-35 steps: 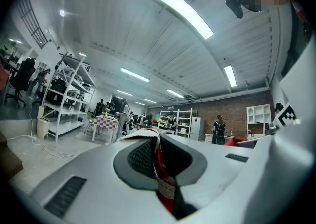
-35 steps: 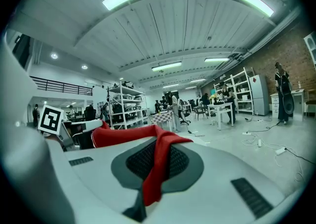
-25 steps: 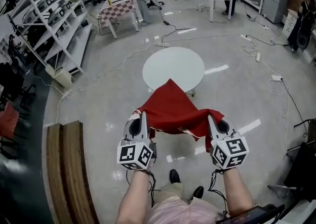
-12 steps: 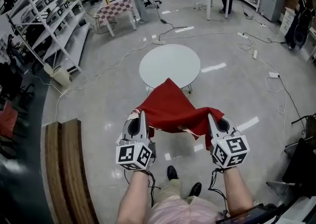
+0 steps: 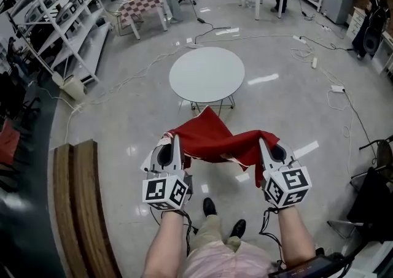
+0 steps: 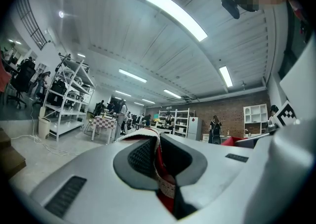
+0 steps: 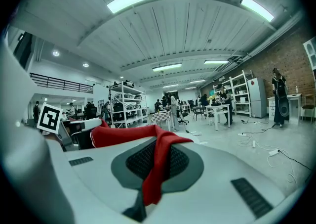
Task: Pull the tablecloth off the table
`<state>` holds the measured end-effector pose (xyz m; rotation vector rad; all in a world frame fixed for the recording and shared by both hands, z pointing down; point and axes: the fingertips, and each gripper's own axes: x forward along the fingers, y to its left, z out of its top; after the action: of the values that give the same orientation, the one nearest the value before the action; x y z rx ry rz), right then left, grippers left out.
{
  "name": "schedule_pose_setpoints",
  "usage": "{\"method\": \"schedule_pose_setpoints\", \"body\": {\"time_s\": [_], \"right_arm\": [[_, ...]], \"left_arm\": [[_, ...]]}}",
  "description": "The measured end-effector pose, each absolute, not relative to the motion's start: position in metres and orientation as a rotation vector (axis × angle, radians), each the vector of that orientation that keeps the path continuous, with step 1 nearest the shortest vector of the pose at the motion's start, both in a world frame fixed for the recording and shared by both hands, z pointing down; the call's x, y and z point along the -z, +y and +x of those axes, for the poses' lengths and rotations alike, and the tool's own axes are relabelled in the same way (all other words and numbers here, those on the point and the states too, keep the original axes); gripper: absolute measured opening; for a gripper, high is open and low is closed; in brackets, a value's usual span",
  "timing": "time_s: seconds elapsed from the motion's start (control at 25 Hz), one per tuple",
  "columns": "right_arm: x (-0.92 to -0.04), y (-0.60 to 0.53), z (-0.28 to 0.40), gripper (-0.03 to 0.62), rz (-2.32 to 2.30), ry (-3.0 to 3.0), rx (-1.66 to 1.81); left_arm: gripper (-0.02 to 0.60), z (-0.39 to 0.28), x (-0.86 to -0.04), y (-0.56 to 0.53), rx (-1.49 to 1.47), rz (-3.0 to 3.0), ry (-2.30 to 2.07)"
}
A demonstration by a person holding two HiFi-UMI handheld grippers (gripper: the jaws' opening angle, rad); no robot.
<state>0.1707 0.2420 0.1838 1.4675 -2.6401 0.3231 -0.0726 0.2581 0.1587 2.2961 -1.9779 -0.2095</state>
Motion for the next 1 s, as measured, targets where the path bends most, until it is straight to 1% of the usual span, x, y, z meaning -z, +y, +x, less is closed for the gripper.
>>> {"method": "schedule_pose_setpoints", "body": {"time_s": [0.44,1.0], "right_arm": [[-0.187,0.27,0.198,0.029,1.46,-2.652,-0.303],[-0.137,0.299,0.22,0.029,1.453,-2.719,-0.209]], "left_arm": [[0.043,-0.044,-0.161,0.292,0.203,2.298,-2.006],[0.043,-0.018,-0.104,0.331,0.238,2.355,-2.073]]}}
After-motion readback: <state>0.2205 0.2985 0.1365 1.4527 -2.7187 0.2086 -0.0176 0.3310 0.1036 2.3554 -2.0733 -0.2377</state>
